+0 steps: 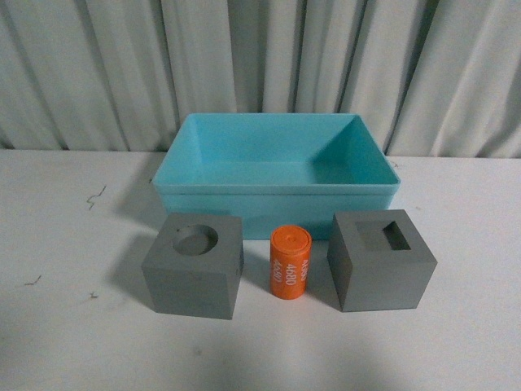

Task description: Place gray and orange parts in blue box

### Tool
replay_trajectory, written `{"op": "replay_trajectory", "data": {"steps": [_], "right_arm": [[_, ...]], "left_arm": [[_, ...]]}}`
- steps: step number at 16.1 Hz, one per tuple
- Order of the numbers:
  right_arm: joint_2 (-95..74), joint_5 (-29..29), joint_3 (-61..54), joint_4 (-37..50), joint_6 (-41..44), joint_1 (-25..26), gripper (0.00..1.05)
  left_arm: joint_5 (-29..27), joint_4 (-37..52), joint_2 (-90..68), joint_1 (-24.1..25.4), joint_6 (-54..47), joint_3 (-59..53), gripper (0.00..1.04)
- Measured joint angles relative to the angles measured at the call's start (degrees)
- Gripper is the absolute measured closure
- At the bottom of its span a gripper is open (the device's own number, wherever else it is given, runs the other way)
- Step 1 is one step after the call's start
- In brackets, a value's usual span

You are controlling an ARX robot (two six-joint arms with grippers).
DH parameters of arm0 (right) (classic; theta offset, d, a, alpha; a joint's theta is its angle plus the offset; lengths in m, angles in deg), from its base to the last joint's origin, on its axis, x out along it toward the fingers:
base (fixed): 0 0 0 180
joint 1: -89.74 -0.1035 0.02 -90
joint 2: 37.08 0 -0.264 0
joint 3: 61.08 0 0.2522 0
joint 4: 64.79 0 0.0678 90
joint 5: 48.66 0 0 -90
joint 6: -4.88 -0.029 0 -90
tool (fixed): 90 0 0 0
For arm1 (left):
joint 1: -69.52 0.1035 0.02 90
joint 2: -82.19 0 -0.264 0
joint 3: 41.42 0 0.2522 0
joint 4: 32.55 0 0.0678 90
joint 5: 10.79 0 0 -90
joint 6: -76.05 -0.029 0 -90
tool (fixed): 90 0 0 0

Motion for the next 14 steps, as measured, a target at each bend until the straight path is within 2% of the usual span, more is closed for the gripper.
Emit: {"op": "replay_trajectory", "data": {"steps": [14], "right_arm": [[0.00,0.02,0.00,0.00,0.00,0.00,0.06]], "left_arm": [[0.00,0.00,0.00,0.00,0.00,0.00,0.07]]}}
